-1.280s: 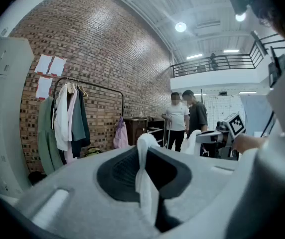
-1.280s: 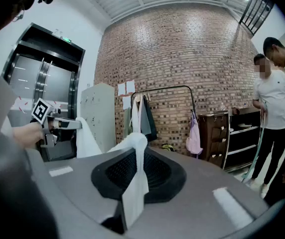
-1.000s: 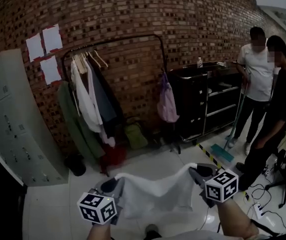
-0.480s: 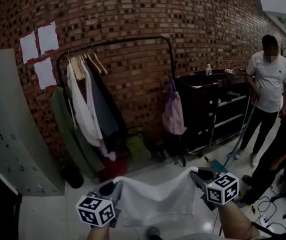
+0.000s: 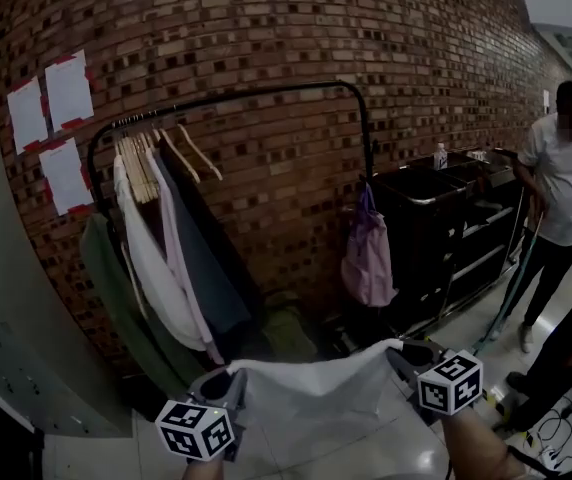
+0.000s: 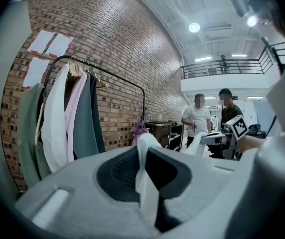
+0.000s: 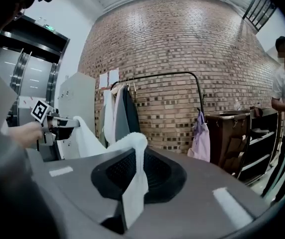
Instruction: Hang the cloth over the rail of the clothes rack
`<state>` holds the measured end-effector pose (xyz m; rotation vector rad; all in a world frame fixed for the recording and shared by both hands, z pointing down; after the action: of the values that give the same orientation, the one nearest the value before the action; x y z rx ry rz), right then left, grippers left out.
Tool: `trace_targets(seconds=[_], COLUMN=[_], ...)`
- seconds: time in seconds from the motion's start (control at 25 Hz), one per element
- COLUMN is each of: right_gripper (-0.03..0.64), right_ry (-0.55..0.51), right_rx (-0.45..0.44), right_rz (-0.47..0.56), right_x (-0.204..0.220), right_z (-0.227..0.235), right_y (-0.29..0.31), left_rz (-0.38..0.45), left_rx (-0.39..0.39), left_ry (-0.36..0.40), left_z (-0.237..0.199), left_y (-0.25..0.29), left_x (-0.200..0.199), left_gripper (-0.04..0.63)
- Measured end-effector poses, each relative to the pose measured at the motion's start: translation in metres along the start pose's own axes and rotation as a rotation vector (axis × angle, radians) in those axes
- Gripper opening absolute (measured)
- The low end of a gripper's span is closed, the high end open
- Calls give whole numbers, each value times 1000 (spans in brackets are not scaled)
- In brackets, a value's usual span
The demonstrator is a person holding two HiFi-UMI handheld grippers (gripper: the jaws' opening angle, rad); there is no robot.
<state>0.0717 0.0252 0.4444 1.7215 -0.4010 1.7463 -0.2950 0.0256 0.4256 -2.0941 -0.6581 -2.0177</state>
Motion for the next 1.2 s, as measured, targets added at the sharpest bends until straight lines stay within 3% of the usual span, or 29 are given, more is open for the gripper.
trace_targets(seconds=[0.28,0.76,1.2], right_gripper=[25,25,25], right_ry=[-18,-29,-56], right_rx=[37,17,5], right_rz=[18,35,89], right_x=[-30,-48,-92], right_z=[29,86,213], right_y=[36,68,76], left_rz=[0,17,63], left_rx=[24,6,6], left_ry=[9,32,65], left_z=[-29,-32,12], left_y=[45,99,217], left_x=[-19,-39,-89], left_gripper=[23,23,23])
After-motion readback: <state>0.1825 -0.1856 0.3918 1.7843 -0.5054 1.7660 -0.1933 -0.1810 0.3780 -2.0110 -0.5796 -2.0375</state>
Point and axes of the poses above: the fingertips, and each gripper's own axes: y forward along the fingers, z to its right, x out of its underside, the point moved 9 cm from there along -y, backward along the fingers, and after that the axes turned 9 degrees about -x, right-handed, at the moved point
